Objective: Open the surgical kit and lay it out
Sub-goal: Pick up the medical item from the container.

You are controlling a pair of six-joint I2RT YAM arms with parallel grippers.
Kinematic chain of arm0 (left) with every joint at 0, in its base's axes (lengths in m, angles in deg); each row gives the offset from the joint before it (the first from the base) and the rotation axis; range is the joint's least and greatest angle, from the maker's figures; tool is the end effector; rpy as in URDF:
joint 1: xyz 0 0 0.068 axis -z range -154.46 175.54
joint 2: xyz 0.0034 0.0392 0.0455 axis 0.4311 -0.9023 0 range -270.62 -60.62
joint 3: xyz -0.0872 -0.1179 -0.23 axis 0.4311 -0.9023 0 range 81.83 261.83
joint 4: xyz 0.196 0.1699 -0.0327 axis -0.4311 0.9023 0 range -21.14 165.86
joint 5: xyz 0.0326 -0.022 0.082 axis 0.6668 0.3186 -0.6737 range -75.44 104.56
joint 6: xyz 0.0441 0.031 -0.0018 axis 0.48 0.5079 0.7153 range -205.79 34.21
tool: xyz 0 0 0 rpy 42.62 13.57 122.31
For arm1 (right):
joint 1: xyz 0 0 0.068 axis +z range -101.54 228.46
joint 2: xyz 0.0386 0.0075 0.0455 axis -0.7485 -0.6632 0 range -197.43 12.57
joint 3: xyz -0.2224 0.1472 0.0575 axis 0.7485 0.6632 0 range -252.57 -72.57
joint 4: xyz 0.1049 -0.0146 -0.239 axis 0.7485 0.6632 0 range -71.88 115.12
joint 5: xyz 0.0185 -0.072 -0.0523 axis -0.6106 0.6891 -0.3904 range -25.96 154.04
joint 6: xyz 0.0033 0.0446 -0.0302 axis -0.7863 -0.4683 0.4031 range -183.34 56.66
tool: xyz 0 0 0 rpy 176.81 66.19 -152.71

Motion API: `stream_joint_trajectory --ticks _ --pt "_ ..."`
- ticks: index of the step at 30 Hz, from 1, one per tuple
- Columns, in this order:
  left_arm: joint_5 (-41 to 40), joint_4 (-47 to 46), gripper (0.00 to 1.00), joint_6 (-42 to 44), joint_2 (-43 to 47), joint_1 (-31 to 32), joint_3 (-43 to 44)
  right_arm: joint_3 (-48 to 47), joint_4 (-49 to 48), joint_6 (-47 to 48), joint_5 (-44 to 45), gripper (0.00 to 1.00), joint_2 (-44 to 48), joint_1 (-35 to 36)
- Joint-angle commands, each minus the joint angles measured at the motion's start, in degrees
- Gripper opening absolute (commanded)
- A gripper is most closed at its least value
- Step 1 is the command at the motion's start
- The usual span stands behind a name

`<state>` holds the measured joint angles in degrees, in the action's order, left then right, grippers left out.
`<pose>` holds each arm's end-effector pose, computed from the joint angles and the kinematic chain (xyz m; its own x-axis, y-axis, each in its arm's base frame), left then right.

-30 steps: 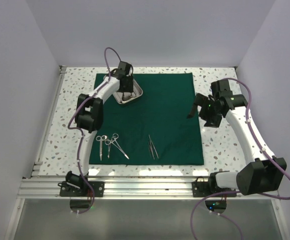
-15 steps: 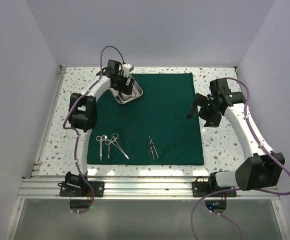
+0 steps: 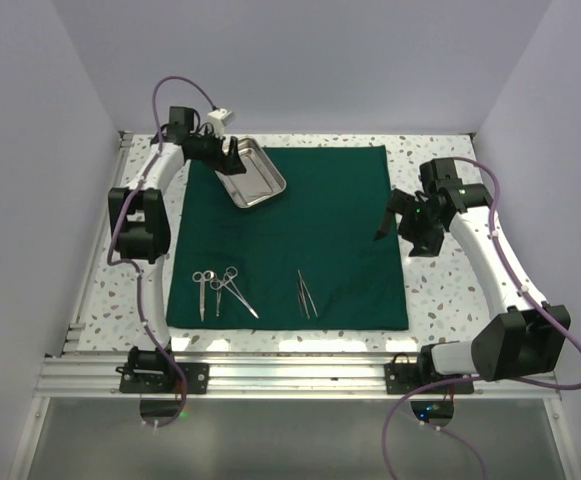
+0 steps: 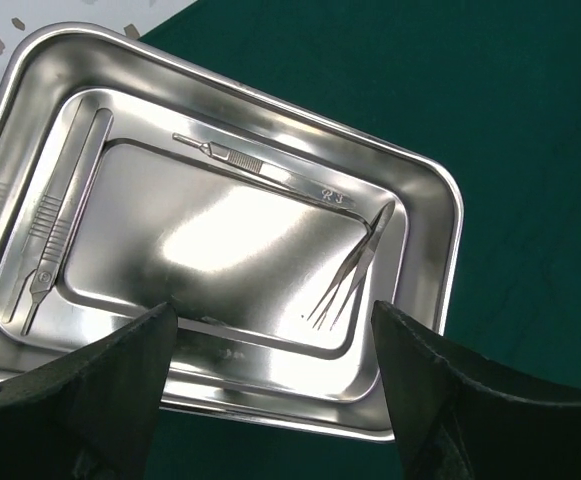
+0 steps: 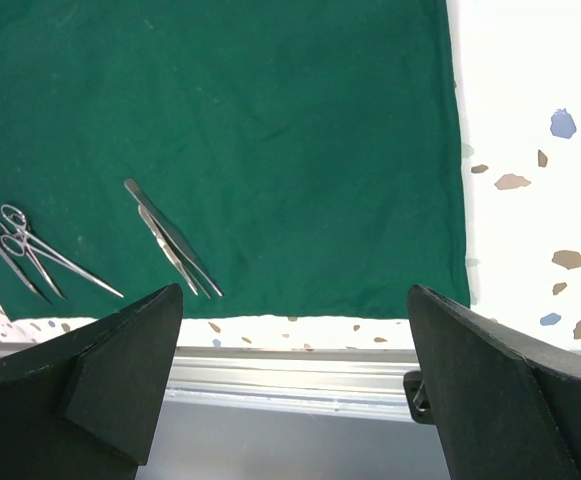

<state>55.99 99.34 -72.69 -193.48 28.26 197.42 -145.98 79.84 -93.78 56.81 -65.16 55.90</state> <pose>0.5173 -0.0482 0.2170 -0.6113 0.1992 -0.7659 0.6351 0.7009 -0.3247 0.2544 0.0377 0.3129 -0.8720 0.3929 -0.2919 0.3046 0.9024 0.3048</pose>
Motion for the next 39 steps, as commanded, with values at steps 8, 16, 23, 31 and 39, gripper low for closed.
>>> stream_joint_trajectory --ticks 8,16,23,31,39 --pt "3.93 1.16 0.77 6.93 3.92 3.25 -2.39 -0.77 0.87 -0.41 -1.56 0.98 0.30 -0.32" --pt "-8.82 0.81 0.66 10.10 3.74 7.03 -6.16 0.45 0.95 -0.33 -1.57 0.98 0.83 -0.24" --pt "-18.22 -1.04 0.66 11.94 3.49 9.41 -9.86 1.51 1.04 0.02 -1.57 0.99 1.27 -0.24" --pt "-20.86 -1.82 0.62 11.77 0.94 11.34 -10.82 1.60 0.95 0.55 -1.83 0.99 0.48 -0.41" --pt "-22.01 -1.92 0.42 11.16 -0.56 12.92 -9.95 2.04 0.16 0.47 -2.44 0.99 0.04 -0.50"
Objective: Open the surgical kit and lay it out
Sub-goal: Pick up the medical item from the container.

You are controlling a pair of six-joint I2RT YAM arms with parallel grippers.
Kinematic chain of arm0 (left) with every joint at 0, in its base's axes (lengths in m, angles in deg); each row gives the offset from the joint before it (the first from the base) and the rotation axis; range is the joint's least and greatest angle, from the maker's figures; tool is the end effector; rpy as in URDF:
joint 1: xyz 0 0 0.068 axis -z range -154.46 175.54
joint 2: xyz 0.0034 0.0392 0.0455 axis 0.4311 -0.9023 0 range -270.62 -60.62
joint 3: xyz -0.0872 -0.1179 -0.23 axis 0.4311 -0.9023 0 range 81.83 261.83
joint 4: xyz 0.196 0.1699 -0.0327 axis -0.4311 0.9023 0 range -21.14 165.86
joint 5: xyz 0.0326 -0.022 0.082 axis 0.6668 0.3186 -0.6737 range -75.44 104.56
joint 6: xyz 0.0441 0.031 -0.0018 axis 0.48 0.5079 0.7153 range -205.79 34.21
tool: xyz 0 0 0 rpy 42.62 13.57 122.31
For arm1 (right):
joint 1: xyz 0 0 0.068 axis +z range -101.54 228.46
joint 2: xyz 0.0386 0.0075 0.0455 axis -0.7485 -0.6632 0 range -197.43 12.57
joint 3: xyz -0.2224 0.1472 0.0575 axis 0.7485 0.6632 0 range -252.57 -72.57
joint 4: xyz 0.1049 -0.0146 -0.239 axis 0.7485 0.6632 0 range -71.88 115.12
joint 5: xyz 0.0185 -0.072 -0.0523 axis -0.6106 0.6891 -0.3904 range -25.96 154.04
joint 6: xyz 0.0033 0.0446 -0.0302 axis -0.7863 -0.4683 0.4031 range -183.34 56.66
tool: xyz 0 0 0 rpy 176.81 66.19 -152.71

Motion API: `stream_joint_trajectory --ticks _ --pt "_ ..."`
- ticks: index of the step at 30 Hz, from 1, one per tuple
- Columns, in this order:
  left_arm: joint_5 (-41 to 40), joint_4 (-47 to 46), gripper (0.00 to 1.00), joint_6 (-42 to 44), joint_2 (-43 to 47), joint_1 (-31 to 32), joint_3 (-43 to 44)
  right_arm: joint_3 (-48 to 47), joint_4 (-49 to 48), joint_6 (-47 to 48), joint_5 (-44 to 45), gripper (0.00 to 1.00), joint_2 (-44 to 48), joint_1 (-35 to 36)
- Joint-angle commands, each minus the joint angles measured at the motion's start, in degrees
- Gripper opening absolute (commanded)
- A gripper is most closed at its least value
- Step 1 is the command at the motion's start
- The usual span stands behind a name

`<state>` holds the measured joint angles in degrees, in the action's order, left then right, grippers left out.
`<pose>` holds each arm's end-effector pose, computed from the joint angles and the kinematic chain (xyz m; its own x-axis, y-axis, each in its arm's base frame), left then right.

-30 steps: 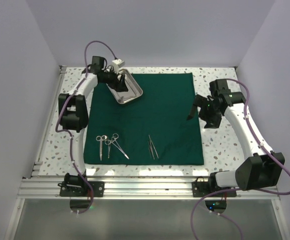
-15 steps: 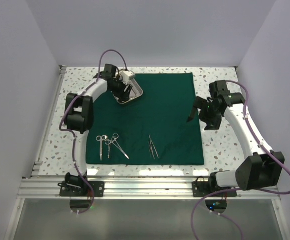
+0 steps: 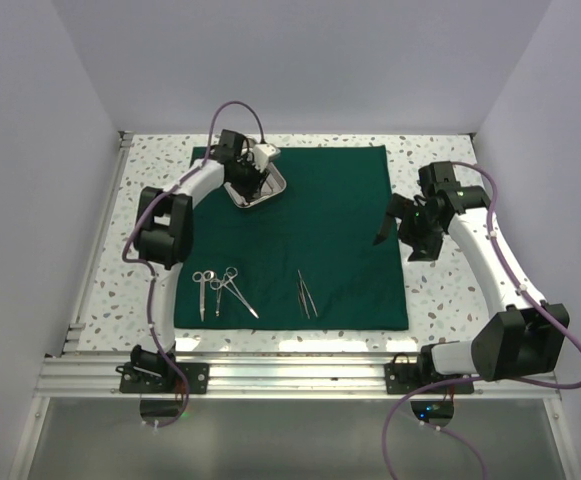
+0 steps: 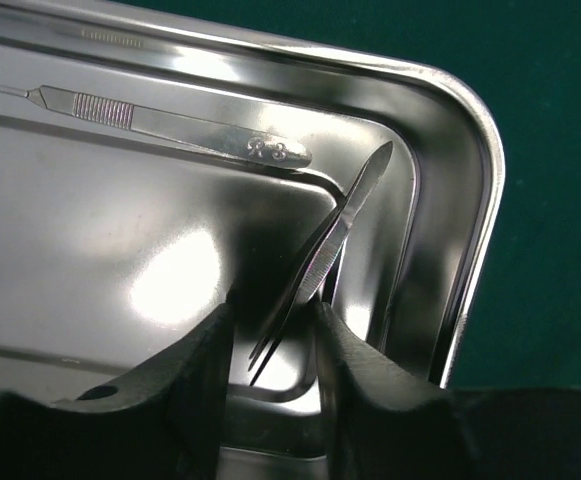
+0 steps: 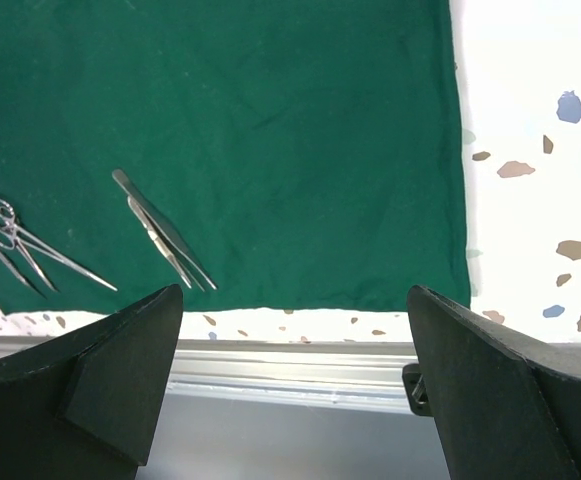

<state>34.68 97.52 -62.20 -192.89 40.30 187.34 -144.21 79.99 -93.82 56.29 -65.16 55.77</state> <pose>0.4845 -0.1403 0.1636 -0.5583 0.5357 -0.6335 0.7109 0.7025 -0.0324 0.2522 0.0371 0.3038 -0.8818 0.3935 -0.2601 0.3144 0.9013 0.2980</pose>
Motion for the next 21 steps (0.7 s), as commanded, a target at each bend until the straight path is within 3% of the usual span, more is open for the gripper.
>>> stream_joint_trajectory --ticks 1,4,5,15,21 --pt "-0.96 -0.10 0.40 0.58 -1.15 0.88 0.30 0.18 -0.08 0.51 -1.83 0.99 -0.05 -0.37" --pt "-1.75 -0.01 0.14 0.14 -1.15 0.88 1.01 0.18 -0.17 0.51 -1.83 0.99 -0.05 -0.46" --pt "-2.10 -0.10 0.00 -0.13 -1.15 0.88 1.18 0.18 -0.17 0.51 -1.74 0.99 -0.05 -0.54" --pt "-3.06 0.08 0.00 -4.34 0.77 -1.13 4.61 0.62 -0.60 0.25 -2.45 0.99 0.48 -0.72" --pt "-6.58 -3.44 0.00 -15.14 8.51 -5.01 4.00 -0.08 -2.19 -0.19 -4.38 0.99 0.21 -0.72"
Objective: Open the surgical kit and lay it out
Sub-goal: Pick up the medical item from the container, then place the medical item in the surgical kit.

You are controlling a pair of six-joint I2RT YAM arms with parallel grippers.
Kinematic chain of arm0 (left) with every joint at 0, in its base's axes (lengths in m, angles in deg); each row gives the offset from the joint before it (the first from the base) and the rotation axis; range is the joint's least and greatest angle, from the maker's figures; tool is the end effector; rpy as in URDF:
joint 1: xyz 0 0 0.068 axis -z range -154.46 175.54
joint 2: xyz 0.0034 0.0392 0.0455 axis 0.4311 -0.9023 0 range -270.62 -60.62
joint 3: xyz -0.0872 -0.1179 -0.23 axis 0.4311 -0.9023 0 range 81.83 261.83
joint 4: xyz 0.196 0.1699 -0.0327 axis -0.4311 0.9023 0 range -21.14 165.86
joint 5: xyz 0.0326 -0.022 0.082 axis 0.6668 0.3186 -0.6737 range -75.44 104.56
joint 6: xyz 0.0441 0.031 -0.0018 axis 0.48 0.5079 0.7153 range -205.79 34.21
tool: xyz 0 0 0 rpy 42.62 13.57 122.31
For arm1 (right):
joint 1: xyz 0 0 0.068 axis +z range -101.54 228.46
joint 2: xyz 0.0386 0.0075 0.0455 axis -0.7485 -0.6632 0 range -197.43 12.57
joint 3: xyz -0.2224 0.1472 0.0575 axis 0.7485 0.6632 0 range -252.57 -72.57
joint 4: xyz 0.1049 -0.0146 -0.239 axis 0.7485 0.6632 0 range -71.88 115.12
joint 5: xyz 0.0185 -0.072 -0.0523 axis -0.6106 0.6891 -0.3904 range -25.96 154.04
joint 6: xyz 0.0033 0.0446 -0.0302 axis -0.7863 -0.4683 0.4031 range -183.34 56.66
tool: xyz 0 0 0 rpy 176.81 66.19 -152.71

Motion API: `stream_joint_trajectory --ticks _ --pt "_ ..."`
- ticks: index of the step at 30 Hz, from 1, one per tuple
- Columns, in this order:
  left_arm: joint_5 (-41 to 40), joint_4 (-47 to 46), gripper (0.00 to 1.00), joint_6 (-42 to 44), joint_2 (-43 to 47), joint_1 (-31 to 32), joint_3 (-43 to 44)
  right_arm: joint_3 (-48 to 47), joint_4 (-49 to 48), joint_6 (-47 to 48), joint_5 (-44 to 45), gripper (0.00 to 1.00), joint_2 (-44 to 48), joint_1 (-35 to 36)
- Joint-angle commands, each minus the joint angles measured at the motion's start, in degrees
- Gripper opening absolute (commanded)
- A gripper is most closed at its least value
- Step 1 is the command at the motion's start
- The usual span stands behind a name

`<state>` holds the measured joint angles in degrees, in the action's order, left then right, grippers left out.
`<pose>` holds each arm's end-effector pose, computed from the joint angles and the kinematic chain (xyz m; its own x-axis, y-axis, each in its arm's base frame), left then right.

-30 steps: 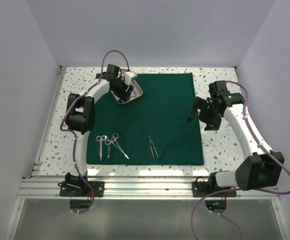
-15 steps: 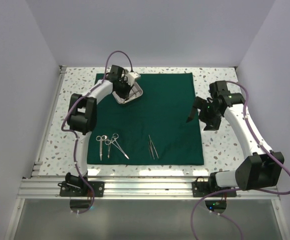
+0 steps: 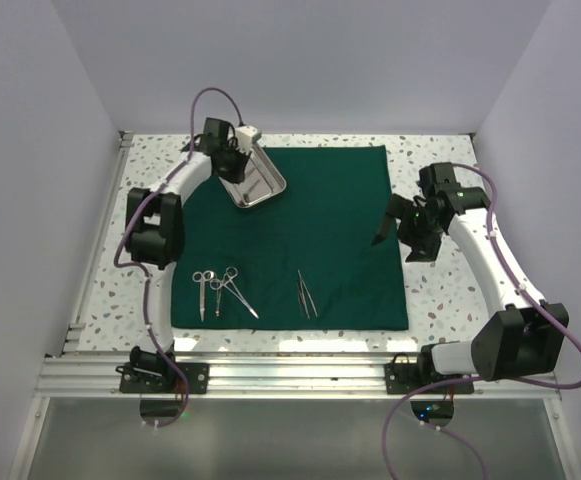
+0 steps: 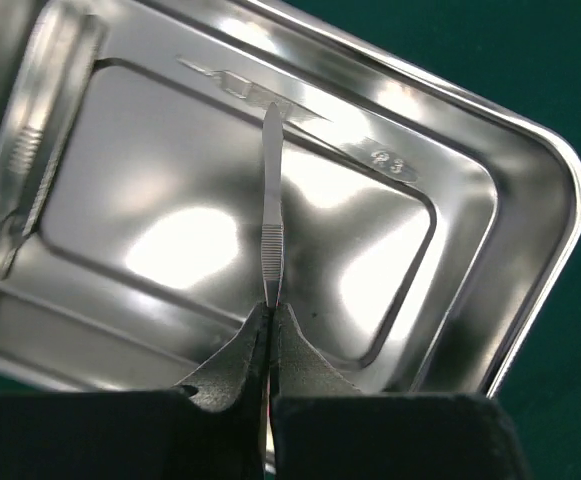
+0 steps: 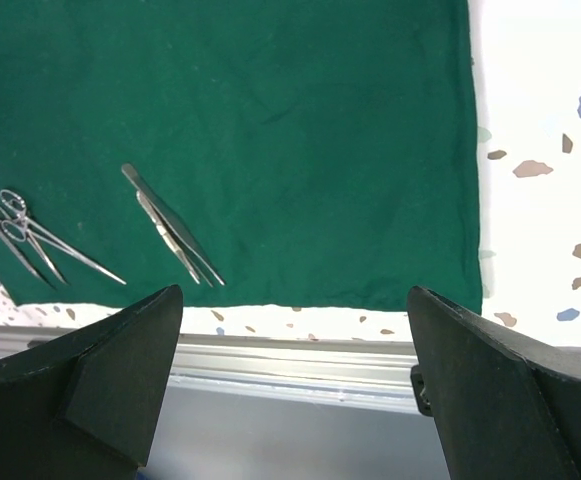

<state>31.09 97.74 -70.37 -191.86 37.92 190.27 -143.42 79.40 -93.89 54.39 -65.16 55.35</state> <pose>0.4961 -0.1193 0.1875 -0.6382 0.4011 -0.6571 0.5681 0.8214 -0.0503 0.2523 0.0365 0.3004 -0.8852 0.3977 -0.2414 0.3132 0.8931 0.3230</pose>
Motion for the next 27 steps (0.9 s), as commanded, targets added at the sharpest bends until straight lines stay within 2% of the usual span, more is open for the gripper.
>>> stream_joint_trajectory --ticks 1,4,6,7,9,11,12,17,19,23,27 --pt "-3.35 -3.92 0.00 -8.03 8.36 -2.63 0.63 -0.96 -1.95 -0.13 -3.18 0.99 0.30 -0.30" --pt "-3.80 -4.01 0.00 -14.88 11.17 -2.63 0.02 -0.96 -2.91 -0.30 -4.15 0.99 0.57 -0.22" --pt "-2.30 -5.67 0.00 -24.15 14.86 -2.19 -3.05 -0.69 -3.27 -0.65 -5.20 0.99 1.09 -0.30" --pt "-1.17 -7.07 0.00 -26.82 16.70 -1.84 -5.15 -0.52 -3.96 -0.83 -5.64 0.98 1.27 -0.30" --pt "-5.08 -10.69 0.00 -34.27 23.11 0.96 -12.36 0.09 -4.76 -1.53 -6.96 0.98 1.88 -0.30" --pt "-10.45 -12.18 0.00 -38.60 29.77 6.32 -19.74 0.80 -6.16 -2.41 -8.53 0.98 2.32 -0.22" --pt "-12.91 -11.75 0.00 -44.28 31.82 8.08 -22.02 0.80 -6.60 -2.67 -8.80 0.98 2.50 -0.22" --pt "-25.82 -7.97 0.00 -61.08 45.42 21.79 -39.24 1.32 -8.27 -3.03 -10.21 0.98 2.94 0.13" --pt "-29.35 -8.84 0.00 -63.84 49.83 27.92 -46.87 2.03 -8.97 -3.29 -10.56 0.98 3.03 0.22" --pt "-35.50 -6.56 0.00 -71.74 53.88 35.68 -55.60 3.61 -9.68 -3.56 -11.27 0.98 3.38 0.57" --pt "-36.84 -8.93 0.00 -78.86 55.57 40.61 -62.20 5.46 -10.03 -3.38 -11.18 0.98 4.08 1.10"
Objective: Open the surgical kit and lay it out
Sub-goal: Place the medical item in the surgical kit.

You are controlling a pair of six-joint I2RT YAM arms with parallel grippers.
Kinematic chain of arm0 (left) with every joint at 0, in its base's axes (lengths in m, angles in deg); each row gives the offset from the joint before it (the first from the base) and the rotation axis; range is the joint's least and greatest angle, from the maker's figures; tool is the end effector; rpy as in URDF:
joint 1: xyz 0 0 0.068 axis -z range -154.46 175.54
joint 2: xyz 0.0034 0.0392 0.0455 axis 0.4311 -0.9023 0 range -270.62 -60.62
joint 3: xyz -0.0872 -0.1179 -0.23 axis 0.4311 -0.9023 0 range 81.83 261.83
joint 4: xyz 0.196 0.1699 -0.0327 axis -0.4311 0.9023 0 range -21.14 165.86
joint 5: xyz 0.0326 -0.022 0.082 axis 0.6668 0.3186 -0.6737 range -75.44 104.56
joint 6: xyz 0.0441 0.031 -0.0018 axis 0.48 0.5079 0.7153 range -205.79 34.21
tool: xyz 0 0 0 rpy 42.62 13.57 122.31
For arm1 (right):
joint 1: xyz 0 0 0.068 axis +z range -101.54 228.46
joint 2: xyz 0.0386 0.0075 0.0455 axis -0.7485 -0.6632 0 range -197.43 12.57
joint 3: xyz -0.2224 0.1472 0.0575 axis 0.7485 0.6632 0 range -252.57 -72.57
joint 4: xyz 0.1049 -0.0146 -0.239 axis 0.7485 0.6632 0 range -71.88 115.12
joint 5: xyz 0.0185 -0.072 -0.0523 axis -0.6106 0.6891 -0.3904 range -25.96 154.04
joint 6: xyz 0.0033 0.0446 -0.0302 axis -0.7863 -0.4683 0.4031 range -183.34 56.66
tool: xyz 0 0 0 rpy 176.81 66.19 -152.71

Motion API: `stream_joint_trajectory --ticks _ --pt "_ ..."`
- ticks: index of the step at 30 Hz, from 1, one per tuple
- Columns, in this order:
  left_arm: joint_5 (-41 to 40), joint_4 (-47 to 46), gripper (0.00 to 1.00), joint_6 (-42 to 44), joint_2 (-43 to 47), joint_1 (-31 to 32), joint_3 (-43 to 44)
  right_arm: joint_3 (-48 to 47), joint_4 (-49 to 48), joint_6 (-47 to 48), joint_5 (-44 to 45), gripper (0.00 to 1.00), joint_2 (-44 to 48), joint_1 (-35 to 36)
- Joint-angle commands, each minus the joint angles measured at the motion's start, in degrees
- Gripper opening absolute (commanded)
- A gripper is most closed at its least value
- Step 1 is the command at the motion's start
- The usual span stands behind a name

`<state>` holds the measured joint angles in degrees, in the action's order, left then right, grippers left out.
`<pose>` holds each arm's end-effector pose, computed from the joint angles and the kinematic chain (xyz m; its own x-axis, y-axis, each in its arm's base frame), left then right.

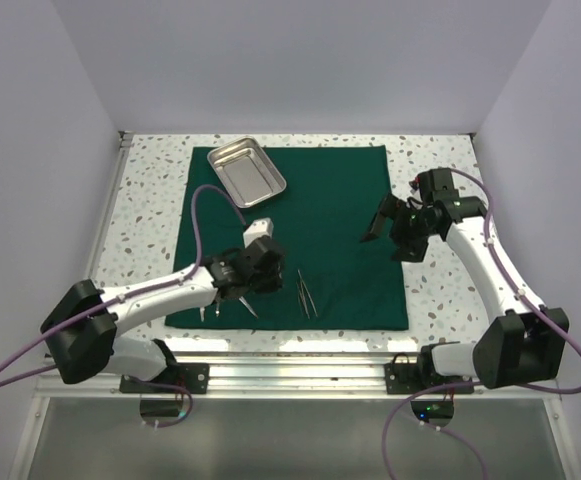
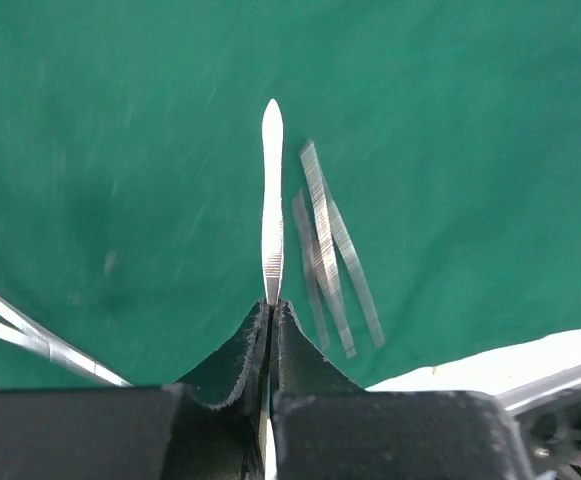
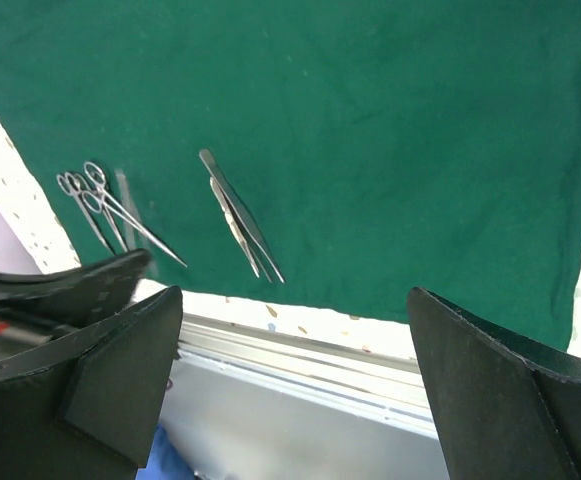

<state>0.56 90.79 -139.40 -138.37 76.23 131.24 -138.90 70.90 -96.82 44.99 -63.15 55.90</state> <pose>0.1825 -0.2092 0.2245 -0.8146 -0.2380 -0.5290 -0.0048 0.9147 -0.4041 0.2530 0.0447 0.2933 -0.8823 0.4106 -0.2302 0.2556 0.8285 0.4982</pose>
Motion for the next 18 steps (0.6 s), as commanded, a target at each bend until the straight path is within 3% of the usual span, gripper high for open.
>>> stream_joint_trajectory --ticks 1,7,13,15,16,17,18 --pt "-6.30 -3.37 0.00 -10.46 1.73 4.22 -4.31 1.20 -1.62 -0.45 -1.69 0.98 2.16 0.56" --pt "-5.78 -6.54 0.00 -14.07 -5.03 10.38 -4.32 1.46 -1.18 -0.01 -1.43 0.98 2.77 0.73" --pt "-3.14 -6.29 0.00 -14.86 -10.92 11.88 -0.90 2.08 -0.83 0.16 -0.73 0.98 4.00 0.82" --pt "-2.61 -4.81 0.18 -14.60 -11.97 11.97 0.59 2.25 -0.83 0.16 -0.46 0.98 4.44 0.73" --pt "-2.52 -4.27 0.55 -14.42 -12.15 11.97 0.95 2.34 -0.83 0.08 -0.46 0.98 4.53 0.73" --pt "-2.44 -3.75 0.82 -14.42 -12.16 11.97 1.21 2.43 -0.83 0.08 -0.38 0.98 4.53 0.73" --pt "-2.52 -3.04 0.95 -14.16 -11.90 11.88 1.74 2.43 -0.92 -0.01 -0.29 0.98 4.62 0.82"
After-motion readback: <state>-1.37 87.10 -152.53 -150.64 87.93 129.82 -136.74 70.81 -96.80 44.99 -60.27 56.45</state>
